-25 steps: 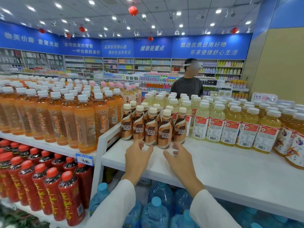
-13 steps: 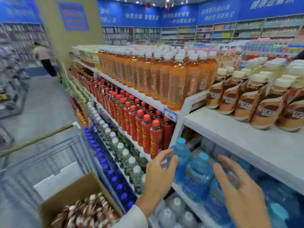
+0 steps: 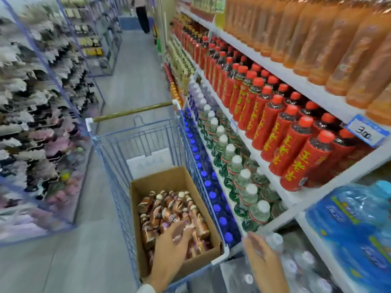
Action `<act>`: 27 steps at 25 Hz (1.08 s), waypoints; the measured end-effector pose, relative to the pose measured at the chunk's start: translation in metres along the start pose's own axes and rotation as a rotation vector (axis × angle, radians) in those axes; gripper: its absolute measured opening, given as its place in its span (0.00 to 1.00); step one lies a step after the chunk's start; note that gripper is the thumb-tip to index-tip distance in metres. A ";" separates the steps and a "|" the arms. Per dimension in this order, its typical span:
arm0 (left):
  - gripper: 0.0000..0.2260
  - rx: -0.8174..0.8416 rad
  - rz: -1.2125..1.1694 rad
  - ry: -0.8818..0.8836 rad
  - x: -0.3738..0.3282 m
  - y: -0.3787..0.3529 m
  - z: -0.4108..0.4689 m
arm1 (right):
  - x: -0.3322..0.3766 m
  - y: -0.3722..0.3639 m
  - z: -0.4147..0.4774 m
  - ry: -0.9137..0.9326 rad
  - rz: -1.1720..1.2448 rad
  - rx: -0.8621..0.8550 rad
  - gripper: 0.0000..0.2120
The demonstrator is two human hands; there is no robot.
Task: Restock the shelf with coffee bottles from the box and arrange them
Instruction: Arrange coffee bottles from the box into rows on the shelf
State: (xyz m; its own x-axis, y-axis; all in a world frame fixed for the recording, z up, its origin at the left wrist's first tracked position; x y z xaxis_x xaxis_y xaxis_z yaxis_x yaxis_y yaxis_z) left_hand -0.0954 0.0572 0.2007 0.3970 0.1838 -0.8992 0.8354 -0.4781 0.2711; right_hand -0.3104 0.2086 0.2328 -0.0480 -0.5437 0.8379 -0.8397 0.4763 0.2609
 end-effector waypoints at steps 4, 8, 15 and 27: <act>0.10 -0.078 -0.052 0.167 0.055 0.033 0.031 | -0.025 -0.056 0.043 -0.105 -0.058 0.071 0.06; 0.14 -0.038 0.022 0.297 0.104 0.051 0.068 | -0.044 -0.097 0.075 -0.209 -0.178 0.152 0.04; 0.14 0.012 0.112 0.466 0.137 0.045 0.160 | -0.043 -0.136 0.097 -0.359 -0.203 0.256 0.09; 0.39 0.538 1.137 0.139 0.231 -0.007 0.320 | -0.094 -0.138 0.125 -0.530 -0.179 0.200 0.11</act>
State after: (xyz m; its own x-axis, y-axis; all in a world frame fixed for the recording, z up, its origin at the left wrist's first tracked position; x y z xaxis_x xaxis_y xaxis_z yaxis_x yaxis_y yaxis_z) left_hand -0.1310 -0.1722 -0.1192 0.8511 -0.4860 -0.1986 -0.2493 -0.7070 0.6619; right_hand -0.2573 0.1075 0.0575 -0.1163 -0.8989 0.4223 -0.9428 0.2337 0.2378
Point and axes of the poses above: each hand's wrist, its own z-axis towards the middle knuckle, its own y-axis out of the back of the hand, x = y × z, the point moved 7 cm from there along z, towards the middle knuckle, and after that the axes turned 9 degrees about x, right-handed, at the moved point
